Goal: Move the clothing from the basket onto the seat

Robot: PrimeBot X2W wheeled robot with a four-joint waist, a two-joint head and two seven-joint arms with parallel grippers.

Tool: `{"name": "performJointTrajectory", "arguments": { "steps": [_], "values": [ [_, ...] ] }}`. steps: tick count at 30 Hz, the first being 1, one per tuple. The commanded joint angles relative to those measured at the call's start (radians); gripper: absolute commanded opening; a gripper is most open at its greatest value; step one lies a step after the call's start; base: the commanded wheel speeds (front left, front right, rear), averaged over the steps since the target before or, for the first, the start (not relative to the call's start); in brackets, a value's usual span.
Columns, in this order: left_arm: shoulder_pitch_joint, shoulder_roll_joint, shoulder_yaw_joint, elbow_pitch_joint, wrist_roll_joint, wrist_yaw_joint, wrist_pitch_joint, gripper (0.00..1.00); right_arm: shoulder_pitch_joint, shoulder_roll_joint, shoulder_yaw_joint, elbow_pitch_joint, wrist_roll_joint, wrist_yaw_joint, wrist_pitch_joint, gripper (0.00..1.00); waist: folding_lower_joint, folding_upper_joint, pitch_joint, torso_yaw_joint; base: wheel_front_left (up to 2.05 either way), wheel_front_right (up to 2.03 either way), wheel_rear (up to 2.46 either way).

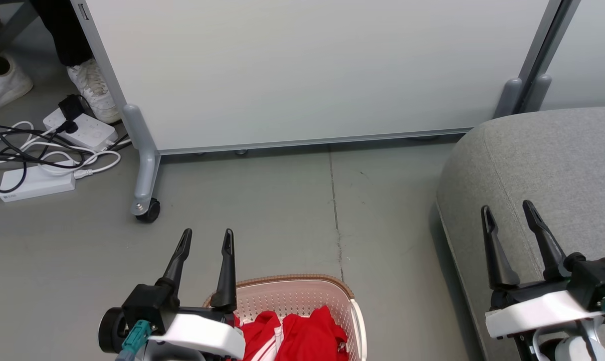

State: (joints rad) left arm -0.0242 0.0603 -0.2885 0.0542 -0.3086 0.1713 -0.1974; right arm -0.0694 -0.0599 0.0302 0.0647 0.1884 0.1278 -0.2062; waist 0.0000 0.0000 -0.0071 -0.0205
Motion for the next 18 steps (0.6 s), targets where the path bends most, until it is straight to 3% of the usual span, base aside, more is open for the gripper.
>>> {"name": "performJointTrajectory", "arguments": {
  "steps": [1,12,18],
  "values": [
    [0.0,0.004,0.008,0.009,0.025,-0.011,-0.01,1.0,-0.001,-0.001,-0.002,0.003,-0.027,0.004,-0.012,1.0,0.0,0.0,0.0,-0.002,0.0,0.0,0.0],
    [0.008,-0.009,0.031,0.072,0.065,-0.065,-0.032,1.0,-0.002,0.004,-0.004,0.039,-0.105,0.004,-0.03,1.0,0.0,0.0,-0.003,-0.006,0.0,0.0,0.0],
    [0.011,-0.009,0.018,0.093,0.072,-0.079,-0.044,1.0,-0.005,0.008,-0.018,0.087,-0.076,0.003,-0.04,1.0,0.0,0.0,-0.007,-0.007,0.0,0.0,0.0]
  ]
}}
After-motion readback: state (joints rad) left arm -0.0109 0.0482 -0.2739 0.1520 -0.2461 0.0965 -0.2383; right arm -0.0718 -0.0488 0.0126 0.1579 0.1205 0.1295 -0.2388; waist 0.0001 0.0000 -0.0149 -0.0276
